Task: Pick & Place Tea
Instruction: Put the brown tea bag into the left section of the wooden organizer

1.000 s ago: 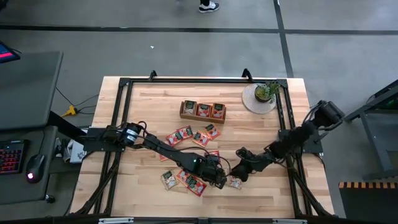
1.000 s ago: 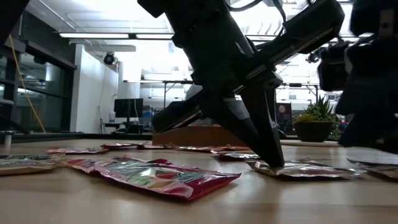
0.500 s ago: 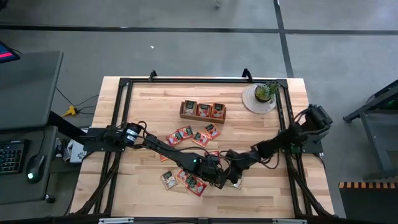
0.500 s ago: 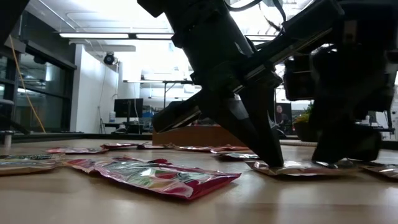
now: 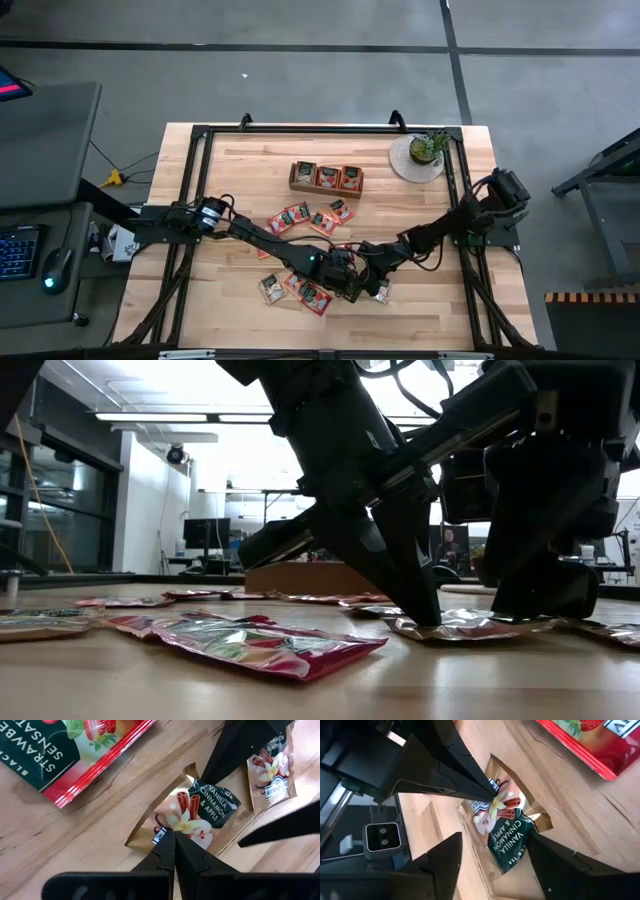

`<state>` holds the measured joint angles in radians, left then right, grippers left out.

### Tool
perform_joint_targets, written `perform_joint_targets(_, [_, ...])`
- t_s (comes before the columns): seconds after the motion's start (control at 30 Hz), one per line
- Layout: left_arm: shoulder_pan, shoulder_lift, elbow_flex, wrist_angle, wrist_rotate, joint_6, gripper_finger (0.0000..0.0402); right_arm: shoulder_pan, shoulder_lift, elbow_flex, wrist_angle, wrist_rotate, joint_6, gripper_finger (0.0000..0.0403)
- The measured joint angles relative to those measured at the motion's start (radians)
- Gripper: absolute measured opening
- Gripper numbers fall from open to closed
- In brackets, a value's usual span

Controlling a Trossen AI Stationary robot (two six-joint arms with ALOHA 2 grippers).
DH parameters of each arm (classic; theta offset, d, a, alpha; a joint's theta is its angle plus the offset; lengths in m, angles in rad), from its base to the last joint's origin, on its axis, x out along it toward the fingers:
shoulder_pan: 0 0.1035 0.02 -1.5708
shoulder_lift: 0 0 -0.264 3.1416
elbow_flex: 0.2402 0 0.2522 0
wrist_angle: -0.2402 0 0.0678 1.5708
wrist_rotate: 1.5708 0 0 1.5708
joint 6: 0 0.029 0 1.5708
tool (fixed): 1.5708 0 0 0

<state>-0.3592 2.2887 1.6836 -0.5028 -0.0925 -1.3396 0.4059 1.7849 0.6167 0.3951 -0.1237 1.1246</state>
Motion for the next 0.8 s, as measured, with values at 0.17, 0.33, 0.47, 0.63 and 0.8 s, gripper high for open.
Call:
perform_joint_targets(0.17, [0.000, 0.000, 0.000, 0.003, 0.001, 0.000, 0.0000, -0.005, 0.001, 0.001, -0.010, -0.016, -0.012, 0.0156])
perform_joint_targets(0.33, [0.000, 0.000, 0.000, 0.005, 0.006, 0.000, 0.0000, -0.005, 0.002, 0.000, -0.011, -0.015, -0.014, 0.0076])
perform_joint_targets(0.47, [0.000, 0.000, 0.000, 0.007, 0.006, 0.000, 0.0000, -0.005, 0.002, 0.000, -0.011, -0.015, -0.025, 0.0014])
perform_joint_targets(0.63, [-0.001, 0.000, 0.000, 0.008, 0.006, 0.000, 0.0000, -0.005, 0.002, -0.001, -0.011, -0.014, -0.030, 0.0006])
perform_joint_targets(0.8, [-0.001, 0.000, 0.000, 0.010, 0.008, 0.022, 0.0000, 0.001, -0.014, -0.003, -0.019, 0.009, -0.053, 0.0002])
